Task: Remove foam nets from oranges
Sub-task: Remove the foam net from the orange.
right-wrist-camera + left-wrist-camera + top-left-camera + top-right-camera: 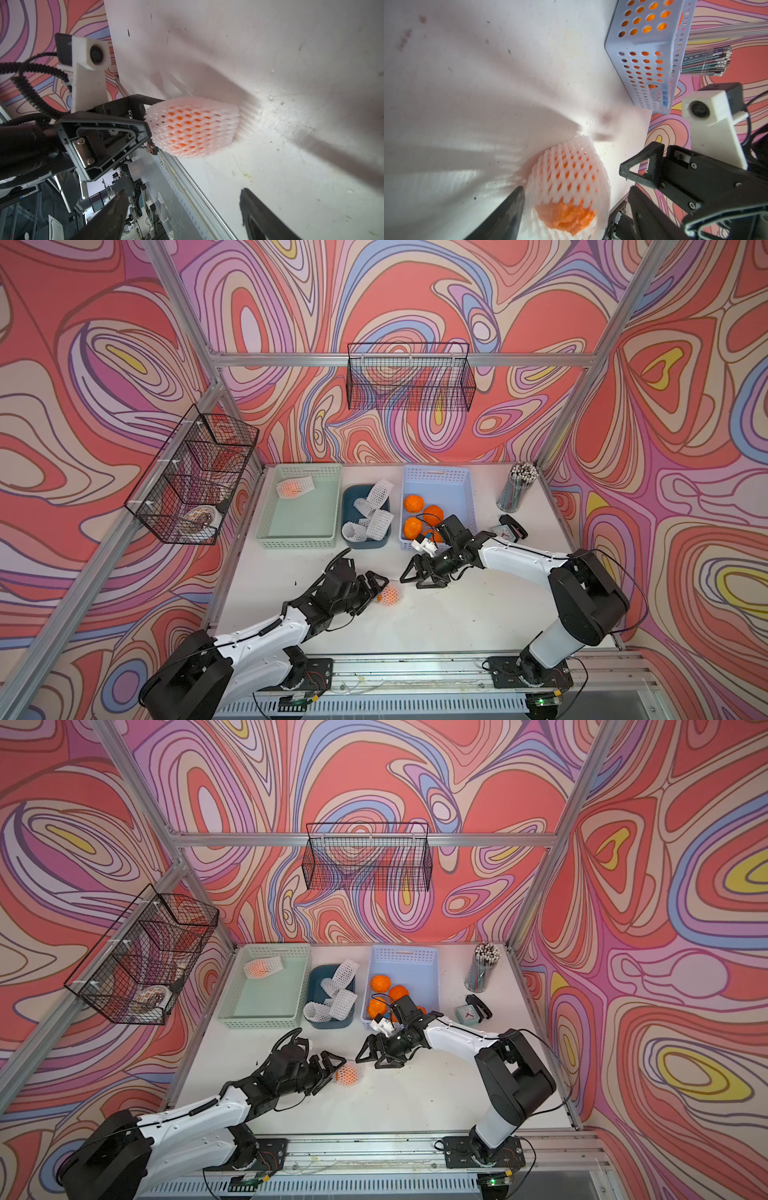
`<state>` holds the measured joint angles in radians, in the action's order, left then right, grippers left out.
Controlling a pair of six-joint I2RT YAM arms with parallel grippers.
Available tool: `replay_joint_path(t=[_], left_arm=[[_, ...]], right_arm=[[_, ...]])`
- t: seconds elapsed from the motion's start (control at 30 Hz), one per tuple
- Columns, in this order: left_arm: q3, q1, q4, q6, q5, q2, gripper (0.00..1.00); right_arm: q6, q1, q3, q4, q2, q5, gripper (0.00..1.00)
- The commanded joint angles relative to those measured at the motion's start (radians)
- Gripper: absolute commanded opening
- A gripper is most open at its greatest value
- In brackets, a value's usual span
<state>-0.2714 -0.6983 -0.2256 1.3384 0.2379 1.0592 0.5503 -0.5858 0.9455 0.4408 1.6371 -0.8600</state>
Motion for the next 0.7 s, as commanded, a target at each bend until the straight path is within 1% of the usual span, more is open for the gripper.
replay_joint_path(t=[0.0, 0.17, 0.27, 0.47, 0.53, 0.67], left_arm=[[0.014, 0.008, -0.017, 0.007, 0.008, 0.01, 0.78], [0.018, 0.008, -0.025, 0.01, 0.004, 0.011, 0.69], [0.008, 0.008, -0.031, 0.011, 0.012, 0.019, 0.64], [0.0, 0.008, -0.052, 0.013, 0.032, 0.039, 0.45], [-0.004, 0.008, -0.048, 0.012, 0.032, 0.033, 0.39], [-0.02, 0.008, -0.031, 0.004, 0.034, 0.025, 0.32]], right_arm=[[0.004, -0.011, 0.027, -0.017, 0.018, 0.004, 0.85], [0.004, -0.023, 0.045, -0.017, 0.028, -0.004, 0.84], [0.006, -0.036, 0.053, -0.018, 0.038, -0.009, 0.81], [0.004, -0.061, 0.074, -0.007, 0.062, -0.006, 0.74], [0.003, -0.063, 0.076, -0.004, 0.064, -0.002, 0.73], [0.006, -0.065, 0.081, -0.005, 0.066, 0.001, 0.7]])
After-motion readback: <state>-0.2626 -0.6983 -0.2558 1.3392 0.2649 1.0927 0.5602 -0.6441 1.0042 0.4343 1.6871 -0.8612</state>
